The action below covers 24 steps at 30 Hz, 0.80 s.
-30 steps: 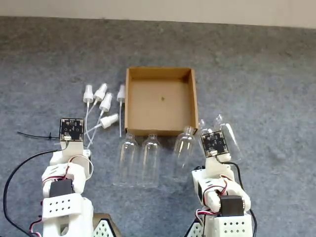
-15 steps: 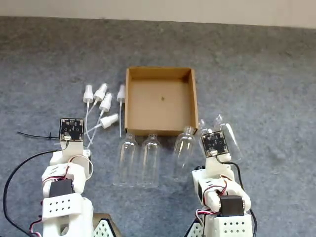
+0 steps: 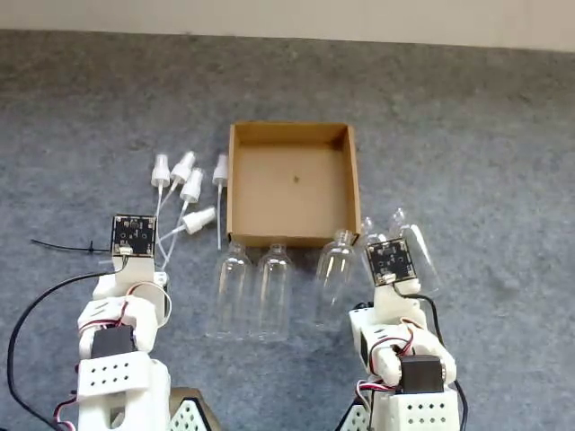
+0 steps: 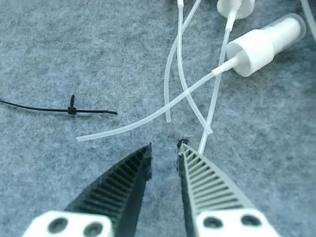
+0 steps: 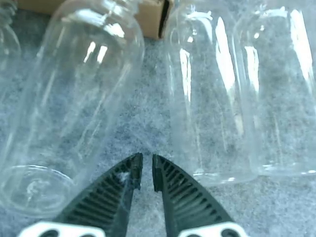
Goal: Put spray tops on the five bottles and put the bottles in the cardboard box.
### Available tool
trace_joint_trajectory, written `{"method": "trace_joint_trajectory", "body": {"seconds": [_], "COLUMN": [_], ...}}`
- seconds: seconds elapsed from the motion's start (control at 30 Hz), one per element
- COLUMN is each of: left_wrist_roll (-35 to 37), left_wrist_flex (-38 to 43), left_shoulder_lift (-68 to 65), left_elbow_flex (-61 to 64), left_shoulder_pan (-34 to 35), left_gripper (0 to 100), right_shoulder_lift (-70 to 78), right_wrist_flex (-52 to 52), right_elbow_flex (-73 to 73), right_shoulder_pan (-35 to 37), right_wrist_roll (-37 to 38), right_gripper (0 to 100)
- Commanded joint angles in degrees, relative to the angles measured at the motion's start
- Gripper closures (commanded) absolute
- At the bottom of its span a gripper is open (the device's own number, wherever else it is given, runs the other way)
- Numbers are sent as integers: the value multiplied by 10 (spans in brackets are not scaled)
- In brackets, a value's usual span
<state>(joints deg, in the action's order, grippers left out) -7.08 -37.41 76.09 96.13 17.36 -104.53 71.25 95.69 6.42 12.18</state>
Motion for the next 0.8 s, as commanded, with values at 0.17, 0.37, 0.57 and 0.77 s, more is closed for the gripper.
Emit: {"method": "trace_joint_trajectory", "body": {"seconds": [0.17, 0.37, 0.57, 0.77], "left_wrist_roll": [-3, -3, -3, -3], "left_wrist_flex": [-3, -3, -3, -3], "left_shoulder_lift": [5, 5, 5, 5], "left_elbow_flex": [15, 15, 15, 15], "left_shoulder_pan": [5, 5, 5, 5], "left_gripper": [905, 905, 905, 905], "right_shoulder_lift": [-7, -5, 29, 265], "right_wrist_flex": [-58, -33, -29, -28], "right_elbow_flex": [68, -57, -183, -334], "right_shoulder_pan": [-7, -7, -7, -7], "right_wrist_roll": [4, 75, 74, 75], "right_gripper": [981, 981, 981, 923]}}
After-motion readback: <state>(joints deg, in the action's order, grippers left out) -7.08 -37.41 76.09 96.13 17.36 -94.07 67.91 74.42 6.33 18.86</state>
